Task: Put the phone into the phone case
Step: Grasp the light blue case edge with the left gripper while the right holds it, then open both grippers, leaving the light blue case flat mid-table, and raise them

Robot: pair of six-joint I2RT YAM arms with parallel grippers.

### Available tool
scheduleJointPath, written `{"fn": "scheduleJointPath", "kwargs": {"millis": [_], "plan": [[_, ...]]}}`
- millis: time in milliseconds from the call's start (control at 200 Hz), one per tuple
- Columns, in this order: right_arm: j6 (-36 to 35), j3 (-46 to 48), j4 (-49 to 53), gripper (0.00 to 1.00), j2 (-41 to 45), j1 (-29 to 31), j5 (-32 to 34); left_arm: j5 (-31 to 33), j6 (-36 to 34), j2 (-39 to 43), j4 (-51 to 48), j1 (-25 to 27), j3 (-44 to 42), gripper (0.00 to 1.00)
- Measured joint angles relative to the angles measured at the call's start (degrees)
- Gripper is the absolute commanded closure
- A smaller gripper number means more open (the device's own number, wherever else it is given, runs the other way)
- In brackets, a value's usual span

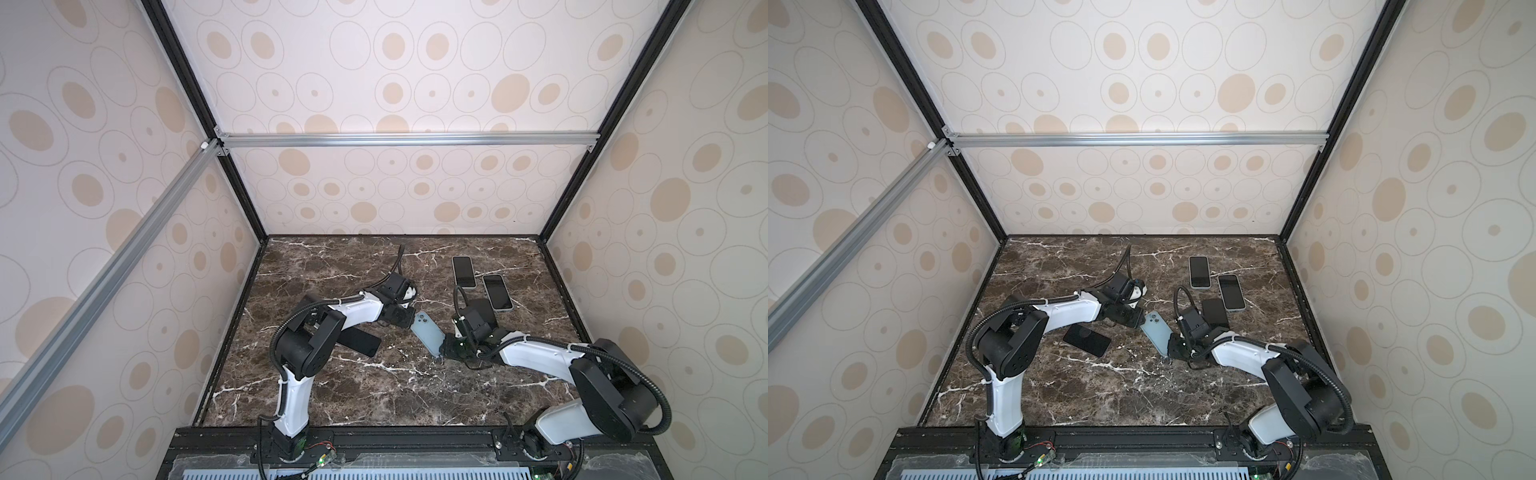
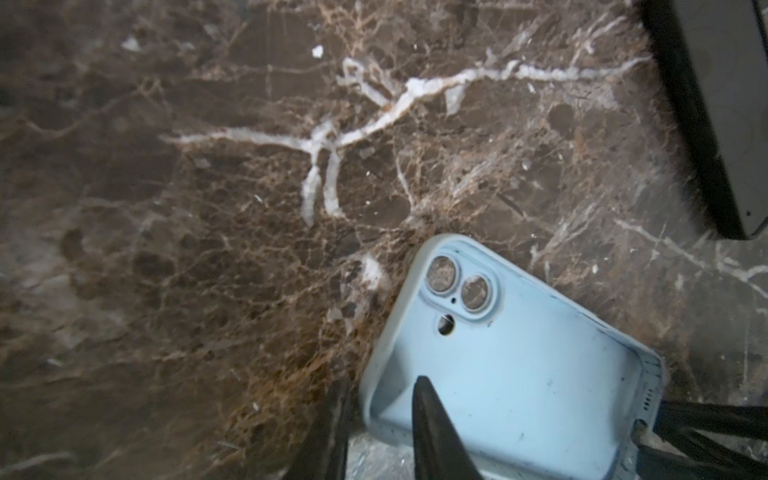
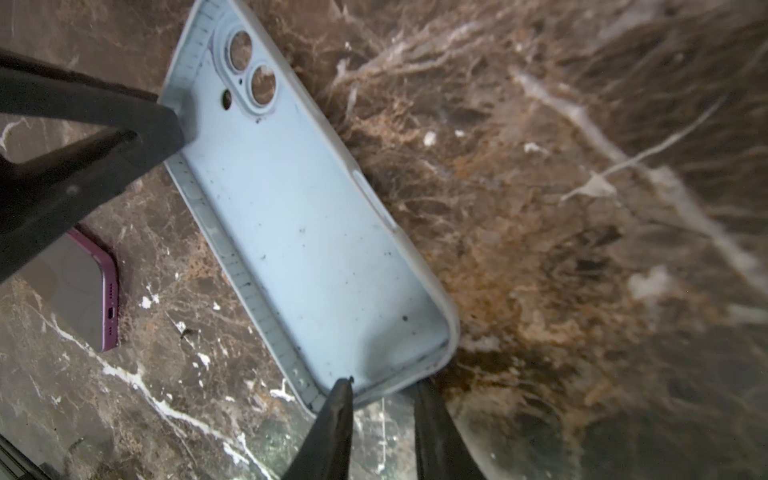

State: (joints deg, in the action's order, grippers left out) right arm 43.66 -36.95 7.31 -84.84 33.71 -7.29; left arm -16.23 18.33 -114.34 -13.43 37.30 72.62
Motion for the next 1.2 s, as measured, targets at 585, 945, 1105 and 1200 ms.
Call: {"fn": "scheduleJointPath", "kwargs": {"millis": [585,945,1105,1200], "plan": [[-10.64,-15.56,8.94,0.7,-12.39,-6.14,-1.97,3.26,2.45,9.03,-0.59,2.89,-11.37,0.75],[-14.27,-19.8,13.31,0.65,-14.93,-6.03,-3.15,3.96,2.97,11.96,-0.66,3.69,-14.64,0.74],[-15.8,-20.61,16.87,0.46,-13.75,-6.03,-1.49,6.14,3.26,15.65,-1.33,2.91,-14.69,0.67],[-16.09,-20.81,18.16,0.42,-10.67,-6.03,-0.76,8.07,2.99,21.07,-1.2,2.32,-15.02,0.63]]}}
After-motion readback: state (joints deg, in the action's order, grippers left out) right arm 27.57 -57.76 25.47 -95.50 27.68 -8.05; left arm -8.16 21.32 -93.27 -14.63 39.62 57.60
